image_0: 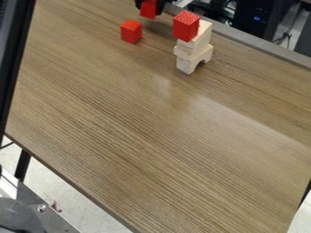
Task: Move one of the red cube from the top next to the another red cube
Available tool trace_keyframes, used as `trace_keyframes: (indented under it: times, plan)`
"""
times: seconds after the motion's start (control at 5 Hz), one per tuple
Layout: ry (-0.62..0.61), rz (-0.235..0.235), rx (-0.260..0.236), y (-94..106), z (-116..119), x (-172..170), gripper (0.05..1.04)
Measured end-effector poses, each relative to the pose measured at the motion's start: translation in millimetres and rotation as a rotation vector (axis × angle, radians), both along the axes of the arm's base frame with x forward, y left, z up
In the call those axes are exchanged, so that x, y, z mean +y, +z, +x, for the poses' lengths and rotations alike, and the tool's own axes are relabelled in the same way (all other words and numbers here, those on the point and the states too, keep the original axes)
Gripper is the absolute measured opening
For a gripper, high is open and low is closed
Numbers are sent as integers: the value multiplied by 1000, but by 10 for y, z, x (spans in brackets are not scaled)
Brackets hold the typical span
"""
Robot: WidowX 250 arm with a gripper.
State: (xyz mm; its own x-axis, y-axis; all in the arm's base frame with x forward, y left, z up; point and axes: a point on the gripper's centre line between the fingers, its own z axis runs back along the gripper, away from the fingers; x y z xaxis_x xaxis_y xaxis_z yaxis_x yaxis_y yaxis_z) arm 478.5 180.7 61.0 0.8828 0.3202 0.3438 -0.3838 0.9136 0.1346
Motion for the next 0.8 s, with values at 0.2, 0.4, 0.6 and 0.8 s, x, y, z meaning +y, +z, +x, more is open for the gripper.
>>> trace_keyframes:
  times: [0.2,0.4,0.6,0.8]
  plan:
    - [-12,-8,36,-142,-74,-24,580]
    - [-21,6,48,-175,-101,-4,580]
    - [-29,9,51,-192,-121,5,580]
    - [-53,-8,49,-200,-140,19,580]
